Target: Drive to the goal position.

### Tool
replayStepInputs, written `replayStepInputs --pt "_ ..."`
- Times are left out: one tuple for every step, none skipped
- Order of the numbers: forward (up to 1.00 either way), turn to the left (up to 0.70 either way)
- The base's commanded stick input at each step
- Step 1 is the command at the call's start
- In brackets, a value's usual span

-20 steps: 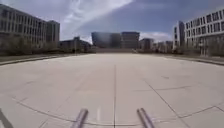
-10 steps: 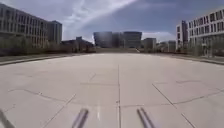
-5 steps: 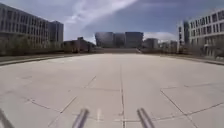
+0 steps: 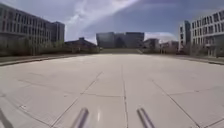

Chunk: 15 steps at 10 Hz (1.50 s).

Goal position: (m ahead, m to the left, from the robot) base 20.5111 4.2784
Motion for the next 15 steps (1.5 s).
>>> replayStepInputs --pt "0.5 0.0" --pt "0.5 0.0" --pt "0.5 0.0" --pt "0.5 0.0" --pt "0.5 0.0" --pt "0.5 0.0" --pt "0.5 0.0" --pt "0.5 0.0" --pt "0.5 0.0" --pt "0.5 0.0" --pt "0.5 0.0" --pt "0.5 0.0" --pt "0.5 0.0" --pt "0.5 0.0" --pt "0.5 0.0"
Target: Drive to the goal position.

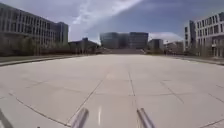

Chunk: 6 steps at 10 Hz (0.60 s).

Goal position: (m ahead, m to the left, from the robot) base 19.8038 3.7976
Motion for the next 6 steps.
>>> replayStepInputs --pt "0.5 0.0" --pt "0.5 0.0" --pt "0.5 0.0" --pt "0.5 0.0" --pt "0.5 0.0" --pt "0.5 0.0"
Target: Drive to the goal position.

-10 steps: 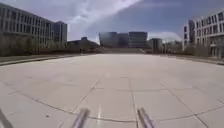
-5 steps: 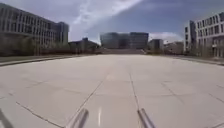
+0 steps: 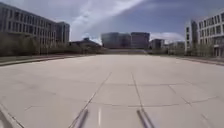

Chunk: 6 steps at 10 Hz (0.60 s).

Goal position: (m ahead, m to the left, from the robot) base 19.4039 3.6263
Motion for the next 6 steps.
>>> replayStepInputs --pt "0.5 0.0" --pt "0.5 0.0" --pt "0.5 0.0" --pt "0.5 0.0" --pt "0.5 0.0" --pt "0.5 0.0"
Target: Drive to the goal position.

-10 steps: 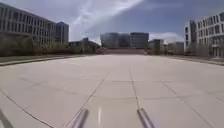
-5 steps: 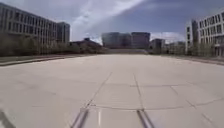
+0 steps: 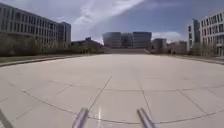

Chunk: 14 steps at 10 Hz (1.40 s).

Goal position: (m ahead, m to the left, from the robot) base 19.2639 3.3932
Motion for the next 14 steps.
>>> replayStepInputs --pt "0.5 0.0" --pt "0.5 0.0" --pt "0.5 0.0" --pt "0.5 0.0" --pt "0.5 0.0" --pt "0.5 0.0" --pt "0.5 0.0" --pt "0.5 0.0" --pt "0.5 0.0" --pt "0.5 0.0" --pt "0.5 0.0" --pt "0.5 0.0" --pt "0.5 0.0" --pt "0.5 0.0"
